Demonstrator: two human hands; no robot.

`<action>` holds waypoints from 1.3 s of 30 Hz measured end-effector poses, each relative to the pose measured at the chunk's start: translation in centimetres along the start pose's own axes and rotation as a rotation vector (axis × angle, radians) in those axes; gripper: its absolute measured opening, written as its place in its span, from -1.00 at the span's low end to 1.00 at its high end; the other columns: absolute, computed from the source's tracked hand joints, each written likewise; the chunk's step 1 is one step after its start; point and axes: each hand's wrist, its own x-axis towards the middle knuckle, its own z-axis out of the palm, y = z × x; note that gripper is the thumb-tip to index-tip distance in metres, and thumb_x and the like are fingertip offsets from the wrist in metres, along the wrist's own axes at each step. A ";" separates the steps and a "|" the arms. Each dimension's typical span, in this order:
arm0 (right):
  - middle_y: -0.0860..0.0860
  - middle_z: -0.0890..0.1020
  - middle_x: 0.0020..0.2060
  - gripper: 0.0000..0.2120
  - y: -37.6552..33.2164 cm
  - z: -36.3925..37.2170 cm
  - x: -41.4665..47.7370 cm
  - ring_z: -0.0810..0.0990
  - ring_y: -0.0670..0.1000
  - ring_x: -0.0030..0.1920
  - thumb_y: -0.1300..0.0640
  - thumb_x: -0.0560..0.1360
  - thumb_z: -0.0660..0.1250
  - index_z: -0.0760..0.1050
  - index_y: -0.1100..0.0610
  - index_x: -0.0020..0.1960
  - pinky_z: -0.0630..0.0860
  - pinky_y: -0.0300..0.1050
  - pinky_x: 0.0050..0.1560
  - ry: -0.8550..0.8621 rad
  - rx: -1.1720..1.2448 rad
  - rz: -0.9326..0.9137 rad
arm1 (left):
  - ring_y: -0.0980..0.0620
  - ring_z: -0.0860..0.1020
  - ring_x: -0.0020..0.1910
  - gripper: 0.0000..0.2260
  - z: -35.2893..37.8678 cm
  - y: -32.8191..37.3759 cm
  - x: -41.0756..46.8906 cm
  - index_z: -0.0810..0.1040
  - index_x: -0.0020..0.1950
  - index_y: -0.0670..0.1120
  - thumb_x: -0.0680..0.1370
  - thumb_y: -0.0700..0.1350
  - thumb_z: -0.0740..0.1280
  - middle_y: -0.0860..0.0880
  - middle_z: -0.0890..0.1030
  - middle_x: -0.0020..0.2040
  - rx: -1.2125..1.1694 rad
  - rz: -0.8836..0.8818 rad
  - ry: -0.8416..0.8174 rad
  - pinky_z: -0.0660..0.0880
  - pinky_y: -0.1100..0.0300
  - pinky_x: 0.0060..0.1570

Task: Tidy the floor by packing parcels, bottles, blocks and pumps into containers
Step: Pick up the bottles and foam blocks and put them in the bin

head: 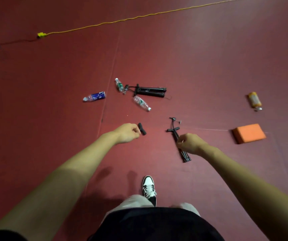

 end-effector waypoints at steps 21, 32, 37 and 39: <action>-0.05 0.56 -0.39 -0.81 18.6 -17.0 15.1 0.56 0.06 -0.13 0.18 0.50 0.23 0.60 0.18 0.00 0.44 -0.17 -0.12 0.090 0.366 0.318 | -0.04 0.49 -0.08 -0.85 -3.9 23.5 27.7 0.56 0.06 -0.12 0.54 -0.19 0.25 -0.11 0.59 0.12 0.256 0.145 -0.218 0.35 0.25 -0.05; -0.04 0.56 -0.36 -0.84 30.4 -25.7 19.1 0.53 0.05 -0.16 0.18 0.52 0.23 0.58 0.15 -0.07 0.47 -0.12 -0.12 0.178 0.618 0.491 | 0.12 0.45 -0.36 -0.89 -2.2 43.9 40.3 0.52 0.01 -0.08 0.54 -0.21 0.23 -0.03 0.56 -0.08 0.236 0.354 -0.330 0.36 0.48 -0.46; -0.02 0.55 -0.37 -0.88 36.5 -29.1 22.5 0.49 0.03 -0.23 0.20 0.52 0.23 0.51 0.13 -0.15 0.36 -0.22 -0.34 0.192 0.725 0.576 | 0.13 0.45 -0.36 -0.87 0.6 50.7 47.9 0.52 0.04 -0.08 0.54 -0.20 0.23 -0.02 0.57 -0.09 0.334 0.377 -0.451 0.29 0.55 -0.53; -0.04 0.54 -0.39 -0.88 39.7 -30.6 24.7 0.48 0.02 -0.24 0.20 0.53 0.23 0.51 0.13 -0.15 0.34 -0.25 -0.34 0.189 0.751 0.629 | 0.13 0.44 -0.37 -0.85 2.0 53.7 52.1 0.53 0.07 -0.11 0.54 -0.21 0.23 -0.03 0.57 -0.08 0.384 0.392 -0.492 0.31 0.53 -0.51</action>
